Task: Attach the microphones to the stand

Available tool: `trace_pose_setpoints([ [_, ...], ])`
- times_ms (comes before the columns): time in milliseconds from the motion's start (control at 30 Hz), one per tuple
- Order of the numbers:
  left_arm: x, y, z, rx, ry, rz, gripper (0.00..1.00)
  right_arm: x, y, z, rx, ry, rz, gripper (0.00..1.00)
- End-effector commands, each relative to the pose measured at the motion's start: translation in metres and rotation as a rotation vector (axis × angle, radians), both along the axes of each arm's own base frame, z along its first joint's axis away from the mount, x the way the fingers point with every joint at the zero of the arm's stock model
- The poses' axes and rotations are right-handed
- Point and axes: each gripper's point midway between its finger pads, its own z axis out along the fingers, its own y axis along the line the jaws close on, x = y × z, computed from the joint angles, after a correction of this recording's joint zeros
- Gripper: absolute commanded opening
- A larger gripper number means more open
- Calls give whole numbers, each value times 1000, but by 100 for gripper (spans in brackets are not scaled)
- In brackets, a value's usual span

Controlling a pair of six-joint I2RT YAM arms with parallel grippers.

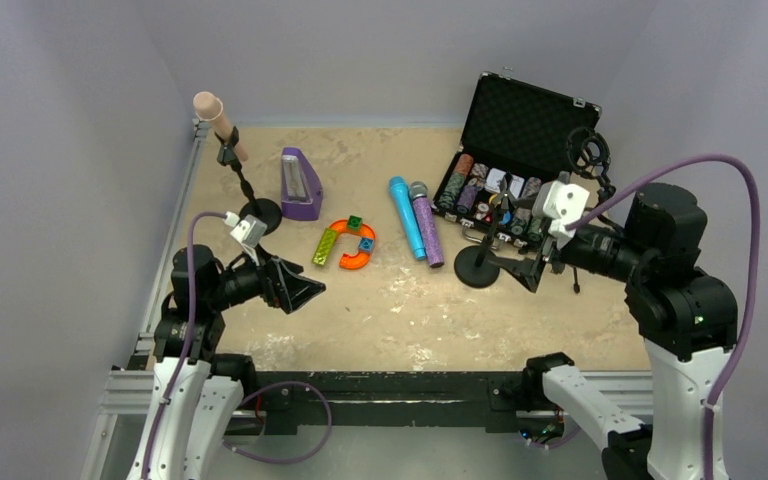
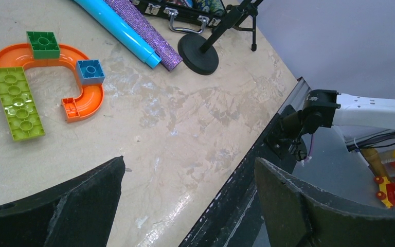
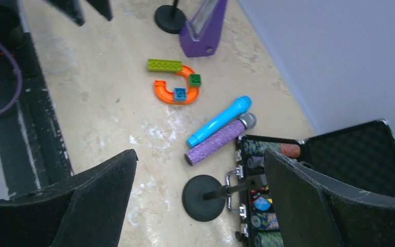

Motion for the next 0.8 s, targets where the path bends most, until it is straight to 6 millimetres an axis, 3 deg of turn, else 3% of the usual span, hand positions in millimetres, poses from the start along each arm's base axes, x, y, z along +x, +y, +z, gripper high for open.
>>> trace_pose_setpoints([
  [0,0,-3,6,-13,-29,-19,99,38,-21,36,63,-40,-240,96],
  [167,-1,-3,6,-13,-36,-22,99,66,-37,47,68,-46,-368,94],
  [400,-2,-3,7,-12,-45,-22,99,116,-45,2,147,250,-506,89],
  [767,-2,-3,7,-13,-42,-21,99,175,-80,-40,372,438,-936,84],
])
